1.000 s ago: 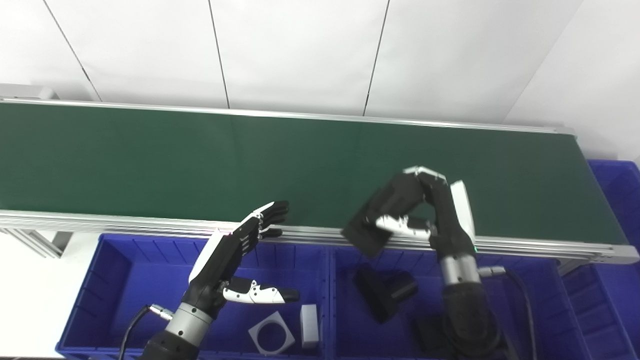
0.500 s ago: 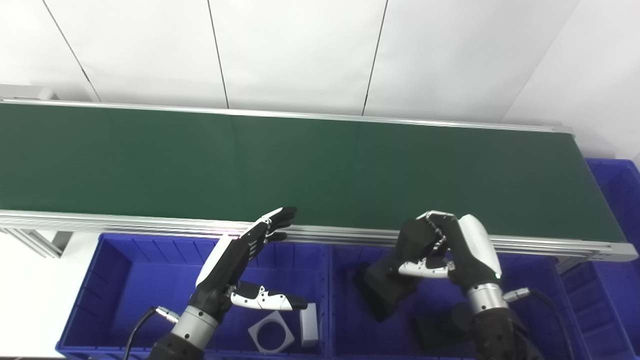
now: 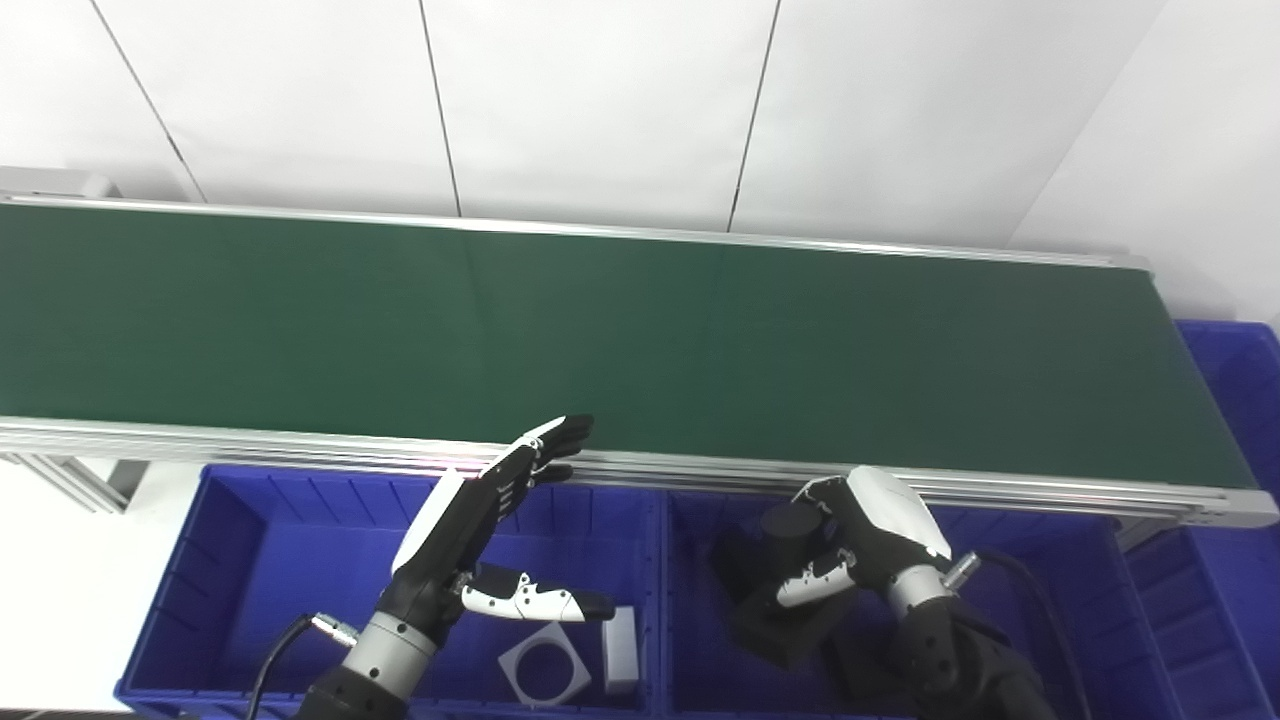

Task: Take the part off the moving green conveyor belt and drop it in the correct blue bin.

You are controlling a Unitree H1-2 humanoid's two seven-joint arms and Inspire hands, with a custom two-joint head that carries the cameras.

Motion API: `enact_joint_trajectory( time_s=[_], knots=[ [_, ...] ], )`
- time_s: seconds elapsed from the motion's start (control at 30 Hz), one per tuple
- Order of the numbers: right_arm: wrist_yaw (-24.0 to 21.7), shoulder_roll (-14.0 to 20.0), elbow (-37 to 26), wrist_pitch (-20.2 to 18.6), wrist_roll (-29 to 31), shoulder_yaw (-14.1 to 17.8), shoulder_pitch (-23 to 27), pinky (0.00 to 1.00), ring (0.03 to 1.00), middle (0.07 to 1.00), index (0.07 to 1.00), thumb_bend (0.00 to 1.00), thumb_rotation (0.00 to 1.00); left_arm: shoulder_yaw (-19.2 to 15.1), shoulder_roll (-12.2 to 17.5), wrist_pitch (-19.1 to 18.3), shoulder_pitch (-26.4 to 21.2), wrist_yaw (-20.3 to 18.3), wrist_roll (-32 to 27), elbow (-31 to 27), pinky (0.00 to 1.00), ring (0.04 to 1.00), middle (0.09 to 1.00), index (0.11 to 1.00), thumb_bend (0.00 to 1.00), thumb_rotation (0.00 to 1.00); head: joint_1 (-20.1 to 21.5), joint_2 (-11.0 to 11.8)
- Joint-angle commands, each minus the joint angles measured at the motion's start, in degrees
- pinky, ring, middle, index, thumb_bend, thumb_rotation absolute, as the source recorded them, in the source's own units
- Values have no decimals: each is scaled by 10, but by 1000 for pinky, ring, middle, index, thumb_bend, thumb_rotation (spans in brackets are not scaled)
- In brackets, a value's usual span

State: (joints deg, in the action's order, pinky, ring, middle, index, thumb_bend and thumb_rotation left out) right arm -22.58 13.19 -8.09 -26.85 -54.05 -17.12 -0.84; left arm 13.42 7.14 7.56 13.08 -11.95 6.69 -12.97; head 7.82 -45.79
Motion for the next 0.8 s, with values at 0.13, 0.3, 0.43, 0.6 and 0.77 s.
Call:
enact_joint_trajectory(
  time_s=[0.13, 0.3, 0.43, 0.6, 0.77],
  knots=[
    [-73, 9, -28, 0, -64, -20, 10, 301, 394, 489, 524, 513, 0, -4, 5, 10, -3, -1, -9, -19, 831, 888, 899, 873, 806, 213, 4, -2],
    [-108, 30, -69, 10, -127, -57, -2, 781, 819, 829, 782, 814, 109, -8, 8, 9, -2, -2, -14, -22, 824, 885, 897, 871, 806, 200, 6, -6],
    [-94, 34, -114, 18, -168, -74, -24, 975, 955, 921, 891, 893, 297, -9, 11, 7, -1, -4, -19, -26, 823, 887, 898, 870, 809, 198, 6, -7],
    [-11, 5, -166, 31, -175, -64, -75, 991, 999, 993, 978, 959, 378, -11, 16, 8, 2, -6, -22, -31, 803, 880, 896, 872, 804, 176, 6, -8],
    [129, -34, -186, 84, -95, -35, -128, 995, 1000, 1000, 1000, 956, 344, -13, 24, 7, 5, -10, -27, -35, 797, 879, 900, 881, 799, 173, 7, -7]
  ],
)
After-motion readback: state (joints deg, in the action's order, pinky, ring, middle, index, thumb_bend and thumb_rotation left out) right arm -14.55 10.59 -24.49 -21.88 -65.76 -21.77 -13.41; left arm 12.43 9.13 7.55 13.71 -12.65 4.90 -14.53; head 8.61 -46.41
